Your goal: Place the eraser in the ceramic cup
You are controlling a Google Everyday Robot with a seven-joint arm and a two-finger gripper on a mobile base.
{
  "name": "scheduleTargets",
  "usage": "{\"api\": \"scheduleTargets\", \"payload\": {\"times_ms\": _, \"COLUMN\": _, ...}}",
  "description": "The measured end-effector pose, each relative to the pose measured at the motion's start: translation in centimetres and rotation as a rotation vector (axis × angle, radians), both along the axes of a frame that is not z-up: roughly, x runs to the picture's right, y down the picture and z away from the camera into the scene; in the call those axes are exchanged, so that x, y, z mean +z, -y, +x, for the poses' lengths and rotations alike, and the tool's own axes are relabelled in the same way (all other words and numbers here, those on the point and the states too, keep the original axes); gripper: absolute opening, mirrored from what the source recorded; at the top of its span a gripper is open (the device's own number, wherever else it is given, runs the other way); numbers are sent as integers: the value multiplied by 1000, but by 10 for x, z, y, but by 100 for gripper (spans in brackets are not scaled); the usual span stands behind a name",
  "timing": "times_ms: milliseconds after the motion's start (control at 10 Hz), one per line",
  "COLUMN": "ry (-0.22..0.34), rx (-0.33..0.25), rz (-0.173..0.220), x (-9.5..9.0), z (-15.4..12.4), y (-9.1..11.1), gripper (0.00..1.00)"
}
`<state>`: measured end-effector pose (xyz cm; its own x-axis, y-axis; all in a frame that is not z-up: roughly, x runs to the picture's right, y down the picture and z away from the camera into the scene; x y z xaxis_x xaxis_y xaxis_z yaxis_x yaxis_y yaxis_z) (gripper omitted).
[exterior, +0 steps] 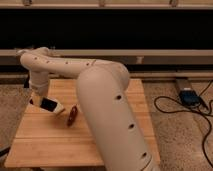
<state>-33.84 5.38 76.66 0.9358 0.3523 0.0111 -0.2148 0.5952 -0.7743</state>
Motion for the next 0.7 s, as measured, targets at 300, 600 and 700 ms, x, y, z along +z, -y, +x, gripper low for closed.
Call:
{"api": "scheduleTargets", "payload": {"times_ms": 300, "ry": 46, "rx": 45, "rz": 23, "x": -2, "z": 13, "y": 22, "gripper": 0}}
{"api": "scheduleTargets", "payload": {"times_ms": 600, "ry": 54, "rx": 55, "rz": 33, "x": -3, "z": 20, "y": 35, "gripper": 0}}
{"api": "scheduleTargets", "payload": {"times_ms": 700, "ry": 55, "rx": 54, "rz": 32, "x": -4, "z": 19, "y": 34, "gripper": 0}}
